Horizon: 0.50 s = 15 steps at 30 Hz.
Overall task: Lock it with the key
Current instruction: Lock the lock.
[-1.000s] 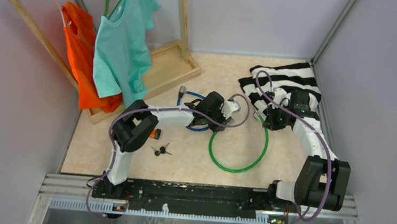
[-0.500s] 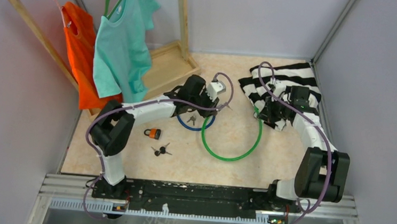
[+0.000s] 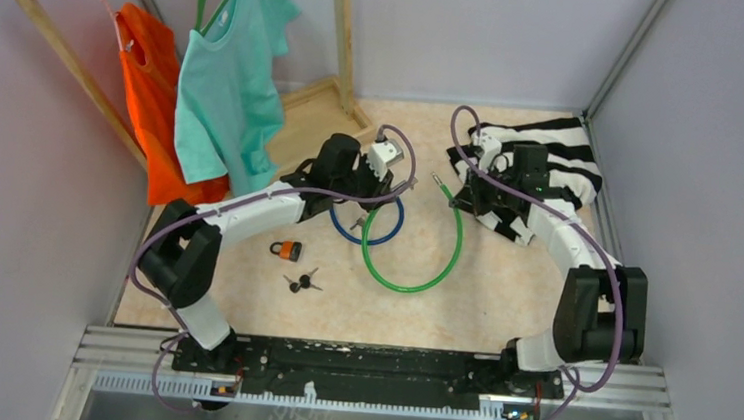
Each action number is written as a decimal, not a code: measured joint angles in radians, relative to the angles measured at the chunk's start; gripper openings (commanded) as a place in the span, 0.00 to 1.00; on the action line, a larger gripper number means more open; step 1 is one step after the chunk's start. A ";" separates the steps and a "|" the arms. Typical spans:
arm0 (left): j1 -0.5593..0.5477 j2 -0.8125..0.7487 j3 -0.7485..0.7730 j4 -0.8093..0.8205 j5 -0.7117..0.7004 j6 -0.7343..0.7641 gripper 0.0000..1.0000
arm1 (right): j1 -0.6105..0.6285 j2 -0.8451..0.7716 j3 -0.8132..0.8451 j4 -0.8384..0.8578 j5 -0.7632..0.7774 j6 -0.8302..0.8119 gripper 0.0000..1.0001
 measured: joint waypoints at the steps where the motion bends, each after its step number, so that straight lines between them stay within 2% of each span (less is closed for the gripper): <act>1: 0.002 -0.004 -0.001 0.000 -0.001 0.000 0.00 | 0.011 0.011 0.009 0.006 -0.008 -0.001 0.00; 15: 0.018 -0.055 -0.053 0.015 -0.067 -0.007 0.00 | 0.160 0.054 0.025 0.061 -0.050 -0.046 0.00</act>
